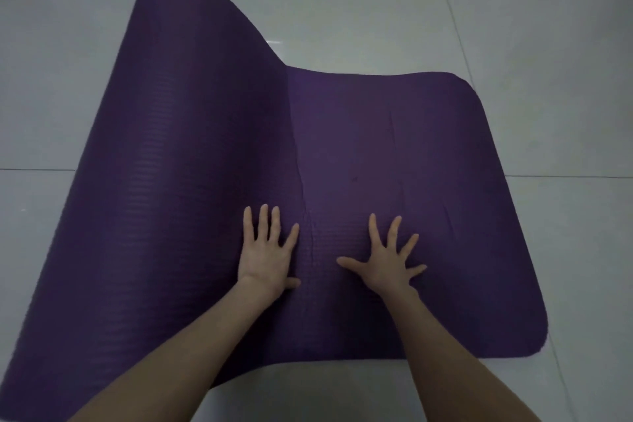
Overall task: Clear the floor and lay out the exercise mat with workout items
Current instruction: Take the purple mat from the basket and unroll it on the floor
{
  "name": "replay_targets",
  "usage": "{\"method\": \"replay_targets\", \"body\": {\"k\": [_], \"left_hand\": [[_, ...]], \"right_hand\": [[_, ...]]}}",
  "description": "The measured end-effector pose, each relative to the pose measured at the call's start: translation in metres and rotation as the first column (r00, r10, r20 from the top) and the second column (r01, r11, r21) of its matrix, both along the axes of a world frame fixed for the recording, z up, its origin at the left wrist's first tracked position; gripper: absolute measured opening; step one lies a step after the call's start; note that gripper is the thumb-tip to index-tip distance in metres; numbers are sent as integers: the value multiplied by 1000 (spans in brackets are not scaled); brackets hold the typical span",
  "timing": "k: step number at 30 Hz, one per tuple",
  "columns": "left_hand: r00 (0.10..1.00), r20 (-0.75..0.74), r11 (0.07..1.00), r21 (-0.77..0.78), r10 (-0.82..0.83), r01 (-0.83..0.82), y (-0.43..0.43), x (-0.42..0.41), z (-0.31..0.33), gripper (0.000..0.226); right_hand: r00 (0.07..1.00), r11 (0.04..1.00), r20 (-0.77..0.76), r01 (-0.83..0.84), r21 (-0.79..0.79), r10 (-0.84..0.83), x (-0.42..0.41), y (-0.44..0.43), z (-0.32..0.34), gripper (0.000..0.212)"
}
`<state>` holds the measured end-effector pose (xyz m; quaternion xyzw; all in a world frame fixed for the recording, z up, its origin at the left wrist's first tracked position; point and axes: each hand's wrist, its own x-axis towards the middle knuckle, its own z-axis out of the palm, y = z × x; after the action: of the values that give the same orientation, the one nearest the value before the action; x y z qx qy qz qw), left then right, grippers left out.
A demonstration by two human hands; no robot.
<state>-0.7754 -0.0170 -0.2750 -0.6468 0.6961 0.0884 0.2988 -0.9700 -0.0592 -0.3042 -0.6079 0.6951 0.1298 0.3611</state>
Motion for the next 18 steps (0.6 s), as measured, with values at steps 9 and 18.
{"method": "replay_targets", "body": {"k": [9,18], "left_hand": [[991,-136,996,93,-4,16,11,2,-12,100],[987,-136,974,-198,81,-107,23,37,57,80]], "right_hand": [[999,999,-34,0,54,2,-15,6,7,109],[970,989,202,-117,-93,133,46,-4,56,95]]}}
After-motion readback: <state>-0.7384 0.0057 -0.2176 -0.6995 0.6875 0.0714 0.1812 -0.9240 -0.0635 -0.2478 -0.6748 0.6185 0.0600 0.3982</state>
